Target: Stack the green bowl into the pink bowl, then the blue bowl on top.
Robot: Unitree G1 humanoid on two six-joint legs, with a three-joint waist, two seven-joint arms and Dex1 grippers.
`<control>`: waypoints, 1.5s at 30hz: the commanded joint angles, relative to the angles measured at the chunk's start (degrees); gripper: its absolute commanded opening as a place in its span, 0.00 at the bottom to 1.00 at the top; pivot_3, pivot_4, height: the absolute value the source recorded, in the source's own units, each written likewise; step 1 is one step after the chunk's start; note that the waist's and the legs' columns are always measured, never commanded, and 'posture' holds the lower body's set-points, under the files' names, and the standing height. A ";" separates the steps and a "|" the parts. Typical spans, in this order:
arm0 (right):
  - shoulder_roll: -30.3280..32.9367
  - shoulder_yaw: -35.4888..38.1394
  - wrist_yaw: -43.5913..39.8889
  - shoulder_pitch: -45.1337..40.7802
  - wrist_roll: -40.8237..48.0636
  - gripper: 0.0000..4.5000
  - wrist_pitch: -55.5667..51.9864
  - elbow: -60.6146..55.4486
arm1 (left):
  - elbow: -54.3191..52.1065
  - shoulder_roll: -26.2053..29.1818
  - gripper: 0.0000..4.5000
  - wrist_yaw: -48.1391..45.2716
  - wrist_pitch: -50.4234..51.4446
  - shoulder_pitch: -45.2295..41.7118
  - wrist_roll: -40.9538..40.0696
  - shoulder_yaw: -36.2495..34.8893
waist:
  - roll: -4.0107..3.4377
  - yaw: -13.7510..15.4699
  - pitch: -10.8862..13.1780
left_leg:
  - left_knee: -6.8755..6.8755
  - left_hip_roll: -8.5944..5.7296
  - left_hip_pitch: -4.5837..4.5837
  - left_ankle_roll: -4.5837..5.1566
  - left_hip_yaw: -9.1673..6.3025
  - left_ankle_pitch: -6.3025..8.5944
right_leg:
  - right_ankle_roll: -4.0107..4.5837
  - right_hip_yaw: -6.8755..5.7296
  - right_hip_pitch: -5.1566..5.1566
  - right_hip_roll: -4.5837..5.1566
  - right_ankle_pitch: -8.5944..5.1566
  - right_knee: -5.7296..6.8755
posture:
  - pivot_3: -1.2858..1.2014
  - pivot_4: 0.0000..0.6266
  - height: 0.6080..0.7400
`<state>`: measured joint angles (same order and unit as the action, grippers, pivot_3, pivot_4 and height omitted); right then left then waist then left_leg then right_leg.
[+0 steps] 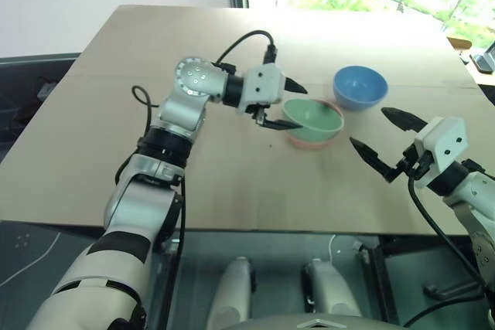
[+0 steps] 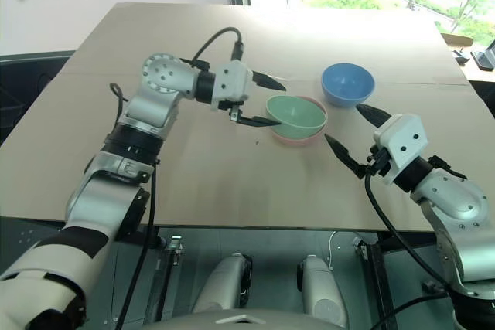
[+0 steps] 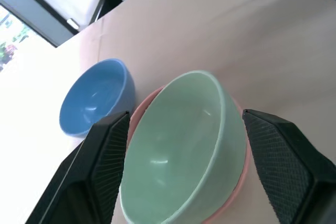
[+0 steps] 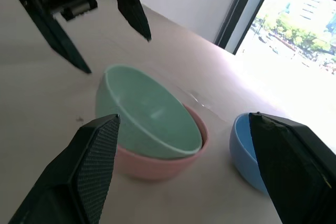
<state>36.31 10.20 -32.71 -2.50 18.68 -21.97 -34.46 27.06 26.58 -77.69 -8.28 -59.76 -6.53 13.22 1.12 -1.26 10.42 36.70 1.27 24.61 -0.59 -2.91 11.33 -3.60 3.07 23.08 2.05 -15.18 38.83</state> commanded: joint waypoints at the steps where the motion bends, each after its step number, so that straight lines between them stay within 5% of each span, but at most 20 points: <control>1: 4.51 -1.48 -1.63 -5.41 -4.20 0.92 -0.32 8.19 | -10.43 1.33 0.83 2.82 11.50 5.57 -9.92 -7.68 | -0.03 -0.38 -0.01 | 0.01 0.00 0.00 0.00 0.04 0.00 | 0.00 0.04 0.00 0.01 0.00 0.01 | 0.52 0.24 1.00; 5: 8.51 -3.25 -7.73 -12.05 -5.23 0.92 3.52 20.98 | -21.00 5.84 0.83 3.87 19.07 13.71 -15.99 -13.04 | -0.02 -1.03 0.00 | 0.05 0.01 -0.01 0.00 0.04 0.00 | 0.01 0.05 0.00 0.03 0.01 0.04 | 0.52 0.24 1.00; 7: 9.26 -4.02 -10.32 -15.66 -5.58 0.92 5.56 27.03 | -26.25 9.30 0.95 1.71 26.29 17.41 -21.64 -14.97 | -0.04 -1.09 0.01 | 0.03 0.06 -0.01 0.00 -0.02 0.00 | 0.02 -0.01 0.01 -0.03 0.01 0.05 | 0.52 0.24 1.00; 13: 9.59 -6.50 -17.45 -29.10 -7.53 0.92 13.50 46.49 | -38.61 15.25 0.98 7.98 36.50 28.32 -28.20 -21.69 | -0.15 -1.22 0.06 | 0.04 0.03 -0.13 0.00 0.17 0.00 | 0.00 0.15 -0.04 0.06 0.01 0.05 | 0.52 0.24 1.00; 21: 4.48 -13.88 -22.64 -46.75 -14.82 0.92 24.50 71.78 | -45.96 20.18 0.98 10.93 41.60 37.92 -32.48 -26.40 | -0.15 -1.28 0.09 | 0.01 0.03 -0.11 -0.01 0.12 0.00 | 0.02 0.09 -0.03 0.06 0.01 0.03 | 0.52 0.24 1.00; 29: 0.23 -17.54 -23.80 -55.42 -20.42 0.92 30.51 88.44 | -49.26 21.72 0.98 14.05 43.44 41.80 -35.77 -29.26 | -0.16 -1.02 0.09 | -0.06 0.01 -0.10 -0.01 0.10 0.00 | 0.03 0.07 -0.02 0.08 0.01 0.00 | 0.52 0.24 1.00; 39: -1.44 -18.59 -22.82 -59.67 -24.95 0.03 36.49 98.26 | -50.72 21.56 1.00 16.45 42.74 43.35 -36.43 -29.01 | -0.17 -1.20 0.10 | -0.14 0.02 -0.16 -0.02 0.13 0.00 | 0.04 0.10 0.00 0.08 0.02 0.01 | 0.52 0.24 1.00; 45: -0.82 -17.66 -23.42 -60.25 -24.97 0.01 38.31 97.68 | -50.84 20.91 1.00 16.81 41.69 43.68 -36.17 -27.64 | -0.18 -1.22 0.10 | -0.15 0.01 -0.16 -0.02 0.14 0.00 | 0.04 0.12 0.00 0.08 0.02 0.00 | 0.52 0.24 1.00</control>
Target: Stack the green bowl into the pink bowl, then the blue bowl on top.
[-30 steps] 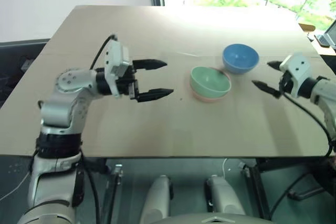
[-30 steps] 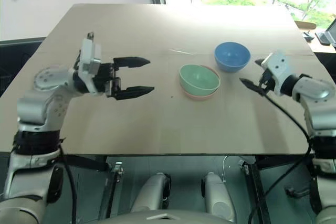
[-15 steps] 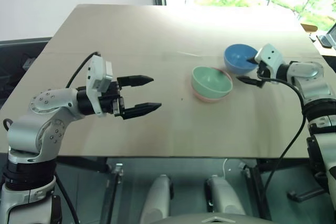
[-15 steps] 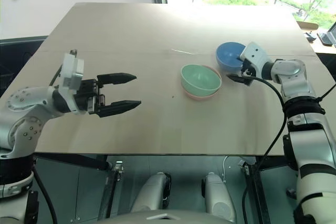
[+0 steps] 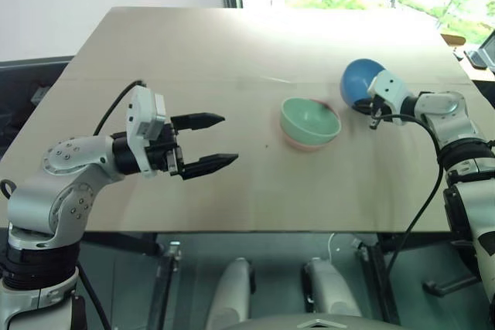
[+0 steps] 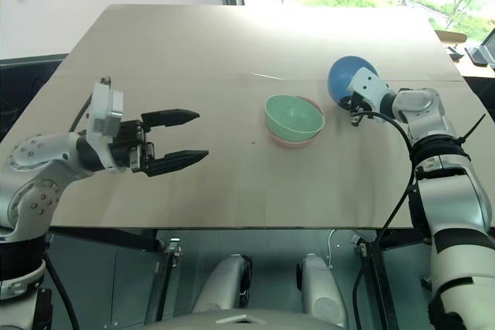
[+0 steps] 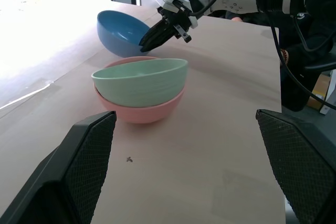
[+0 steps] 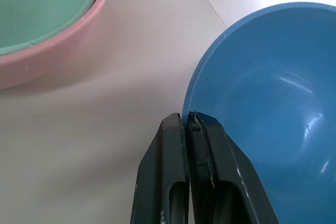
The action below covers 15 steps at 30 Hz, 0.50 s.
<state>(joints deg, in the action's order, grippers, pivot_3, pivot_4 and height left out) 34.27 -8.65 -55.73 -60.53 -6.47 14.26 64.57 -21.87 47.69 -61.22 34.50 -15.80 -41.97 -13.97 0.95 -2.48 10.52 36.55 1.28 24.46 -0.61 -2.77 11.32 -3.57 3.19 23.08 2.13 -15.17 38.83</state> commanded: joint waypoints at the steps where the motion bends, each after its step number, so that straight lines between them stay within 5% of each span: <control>1: 1.30 1.29 -0.67 -2.26 0.29 0.01 2.07 -1.62 | -1.64 -0.46 1.00 0.60 -1.12 -0.50 -0.87 -0.41 | 0.00 0.00 0.00 | 0.00 0.00 -0.01 0.00 0.00 0.00 | 0.00 0.00 0.00 0.00 0.00 0.00 | 0.52 0.24 1.00; 15: 2.84 3.83 -4.37 -2.17 4.36 0.01 0.62 -10.98 | 1.36 -3.03 1.00 2.00 -4.04 -2.38 0.54 0.39 | -0.03 -0.04 0.02 | -0.01 0.00 0.00 0.00 0.01 0.00 | 0.00 0.01 0.01 0.00 0.00 0.00 | 0.52 0.24 1.00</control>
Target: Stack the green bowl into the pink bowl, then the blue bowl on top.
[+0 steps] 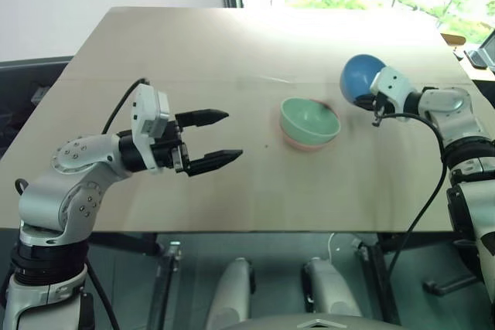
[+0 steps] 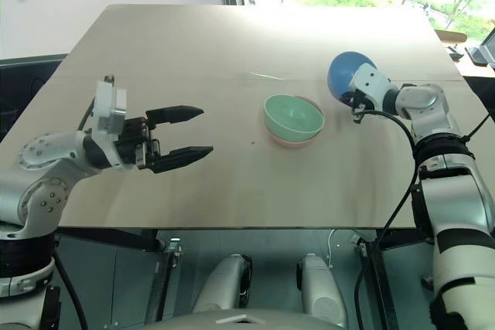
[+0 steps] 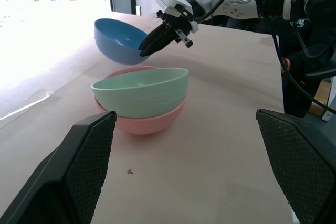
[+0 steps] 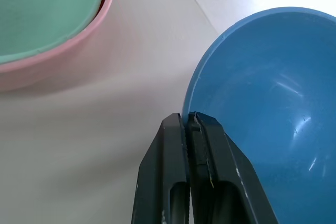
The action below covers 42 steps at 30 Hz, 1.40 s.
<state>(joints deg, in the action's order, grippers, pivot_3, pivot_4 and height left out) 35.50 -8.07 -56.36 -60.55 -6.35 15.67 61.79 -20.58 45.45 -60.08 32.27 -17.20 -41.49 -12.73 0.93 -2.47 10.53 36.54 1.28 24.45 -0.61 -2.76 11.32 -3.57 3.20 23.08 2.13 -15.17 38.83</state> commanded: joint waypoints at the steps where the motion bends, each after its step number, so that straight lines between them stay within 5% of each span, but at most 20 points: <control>1: 1.75 4.03 -5.66 -1.53 6.25 0.01 -3.13 -12.15 | 0.23 -1.02 1.00 1.21 -1.90 -1.03 -0.12 -1.19 | -0.02 -0.07 0.01 | -0.01 0.00 0.00 0.00 0.01 0.00 | 0.00 0.01 0.00 0.00 0.00 0.00 | 0.52 0.24 1.00; 9: 6.13 6.20 -13.29 9.72 18.03 0.01 -26.95 -49.45 | 2.29 -0.84 1.00 4.18 -5.36 -0.55 4.98 -1.28 | -0.12 0.64 0.07 | -0.03 0.01 0.10 0.00 -0.13 0.00 | 0.00 -0.14 0.04 0.01 0.00 -0.01 | 0.52 0.24 1.00; 15: 8.31 6.82 -12.99 13.58 21.73 0.01 -35.65 -61.59 | 1.74 -1.42 1.00 5.42 -5.54 0.31 5.31 -1.36 | -0.12 0.48 0.07 | 0.01 -0.03 0.10 0.01 -0.08 0.00 | -0.01 -0.11 0.04 0.07 0.00 0.00 | 0.52 0.24 1.00; 30: 9.21 5.78 -13.82 17.57 30.45 0.01 -47.01 -73.68 | 1.16 -1.72 1.00 4.84 -5.84 1.52 4.82 -1.36 | -0.12 0.31 0.07 | -0.01 -0.01 0.10 0.01 -0.09 0.00 | -0.01 -0.12 0.04 0.04 0.00 0.00 | 0.52 0.24 1.00; 42: 9.68 5.50 -13.75 19.76 30.66 0.01 -46.38 -73.69 | 1.61 -1.93 1.00 4.08 -6.33 0.73 5.06 -0.14 | -0.11 0.30 0.07 | -0.01 -0.01 0.10 0.01 -0.09 0.00 | -0.01 -0.13 0.05 0.04 -0.01 -0.01 | 0.52 0.24 1.00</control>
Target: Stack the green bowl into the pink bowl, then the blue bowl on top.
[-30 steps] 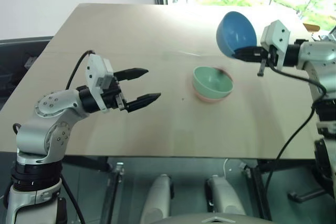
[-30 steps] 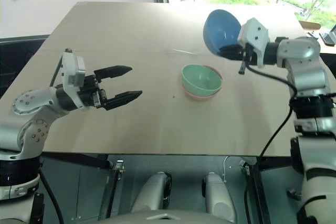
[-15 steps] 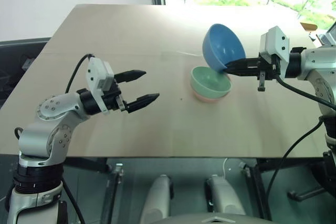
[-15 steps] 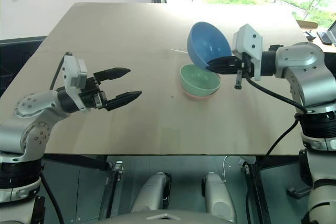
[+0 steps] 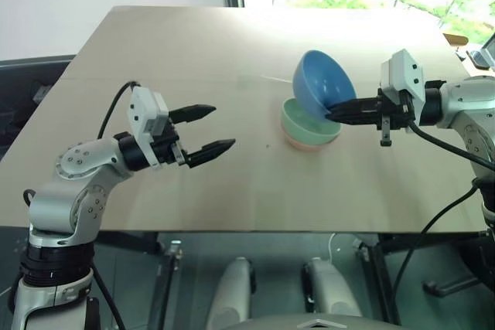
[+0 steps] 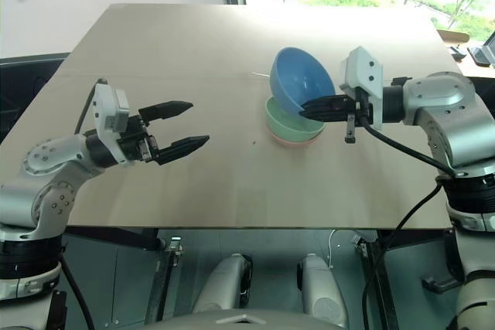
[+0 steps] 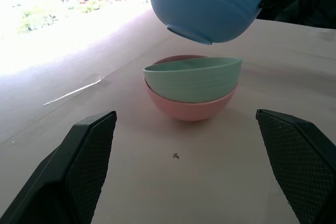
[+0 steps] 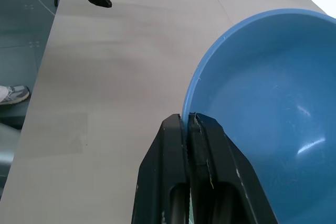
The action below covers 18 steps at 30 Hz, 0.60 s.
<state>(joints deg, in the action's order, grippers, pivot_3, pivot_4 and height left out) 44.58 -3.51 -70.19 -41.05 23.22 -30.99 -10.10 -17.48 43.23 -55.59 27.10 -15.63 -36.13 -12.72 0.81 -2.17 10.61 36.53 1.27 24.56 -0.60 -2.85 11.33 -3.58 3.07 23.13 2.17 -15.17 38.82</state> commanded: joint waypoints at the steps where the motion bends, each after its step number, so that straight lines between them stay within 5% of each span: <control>1: 0.40 0.80 0.22 0.39 1.16 0.01 0.16 -1.88 | -1.50 0.32 1.00 -0.50 -1.12 -0.84 -0.29 -0.12 | 0.00 -0.01 0.00 | 0.00 0.00 0.00 0.00 0.00 0.00 | 0.00 0.00 0.00 0.00 0.00 0.00 | 0.52 0.24 1.00; 2: 0.13 0.73 0.30 0.47 1.27 0.15 0.17 -1.82 | -1.58 0.33 1.00 -0.56 -1.08 -0.82 -0.29 -0.08 | 0.00 -0.01 0.00 | 0.00 0.00 0.00 0.00 0.00 0.00 | 0.00 0.01 0.00 0.00 0.00 0.00 | 0.52 0.24 1.00; 4: -0.33 0.54 0.53 0.44 1.38 0.25 0.31 -1.75 | -1.66 0.31 1.00 -0.59 -0.91 -0.90 -0.36 -0.07 | 0.00 -0.03 0.00 | 0.00 0.00 -0.01 0.00 0.00 0.00 | 0.00 0.01 0.00 0.00 0.00 0.00 | 0.52 0.24 1.00; 12: -2.26 2.61 6.64 0.25 -1.50 0.93 4.29 -0.70 | -2.03 0.49 1.00 -0.58 -0.65 -1.18 -0.40 0.00 | 0.00 -0.02 0.00 | 0.00 0.00 0.00 0.00 0.01 0.00 | 0.00 0.01 0.00 0.00 0.00 0.00 | 0.52 0.24 1.00; 18: -2.55 9.14 12.36 8.69 2.37 0.93 1.71 -7.52 | -3.26 0.69 1.00 -0.85 -0.37 0.22 -0.49 0.48 | 0.03 0.43 -0.02 | 0.00 0.00 0.04 0.00 -0.03 0.00 | 0.00 -0.03 0.00 0.00 0.00 -0.03 | 0.52 0.24 1.00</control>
<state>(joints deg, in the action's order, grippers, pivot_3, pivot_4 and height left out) 42.03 1.80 -60.44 -34.13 24.22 -29.12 -13.88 -18.19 43.27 -56.11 27.15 -15.58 -36.13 -11.78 0.84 -1.74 10.59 36.53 1.27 24.60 -0.60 -2.88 11.33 -3.58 3.05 23.13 2.17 -15.17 38.78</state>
